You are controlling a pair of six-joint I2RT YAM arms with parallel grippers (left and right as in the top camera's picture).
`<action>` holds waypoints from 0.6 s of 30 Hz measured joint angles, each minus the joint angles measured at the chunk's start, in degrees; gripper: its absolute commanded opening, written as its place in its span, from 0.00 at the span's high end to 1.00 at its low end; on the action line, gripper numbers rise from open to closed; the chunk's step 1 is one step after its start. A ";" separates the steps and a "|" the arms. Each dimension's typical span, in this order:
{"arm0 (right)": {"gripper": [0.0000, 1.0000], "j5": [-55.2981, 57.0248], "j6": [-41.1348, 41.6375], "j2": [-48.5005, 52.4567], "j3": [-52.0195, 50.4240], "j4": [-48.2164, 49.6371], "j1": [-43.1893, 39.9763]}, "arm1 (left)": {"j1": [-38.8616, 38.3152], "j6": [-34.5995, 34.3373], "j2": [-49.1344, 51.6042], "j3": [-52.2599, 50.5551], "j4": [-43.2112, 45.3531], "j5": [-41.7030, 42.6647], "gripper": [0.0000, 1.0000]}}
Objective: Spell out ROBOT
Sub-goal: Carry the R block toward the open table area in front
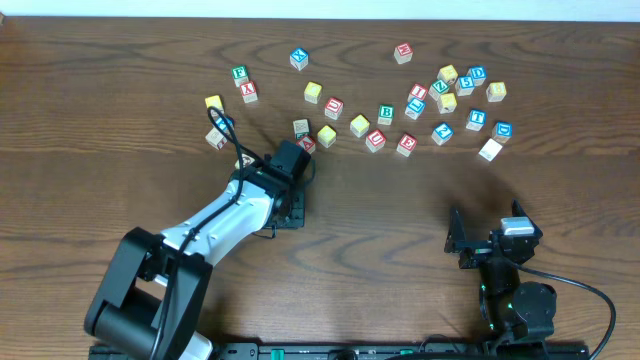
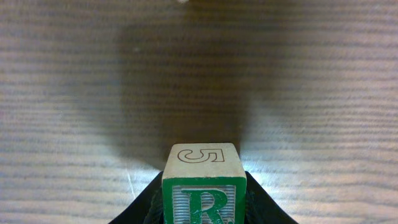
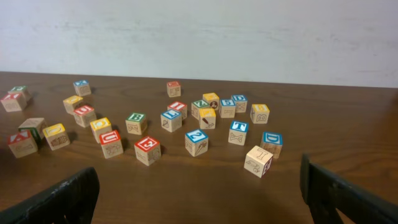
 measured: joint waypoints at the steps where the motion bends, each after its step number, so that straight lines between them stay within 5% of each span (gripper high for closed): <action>1: 0.01 0.00 0.00 0.00 0.00 0.00 0.00 | 0.00 0.02 0.13 0.20 0.00 0.02 0.85; 5: 0.01 0.00 0.00 0.00 0.00 0.00 0.00 | 0.02 0.46 0.26 0.31 -0.02 0.02 0.83; 18: 0.01 0.00 0.00 0.00 0.00 0.00 0.00 | 0.02 1.03 0.83 0.31 -0.44 0.04 0.47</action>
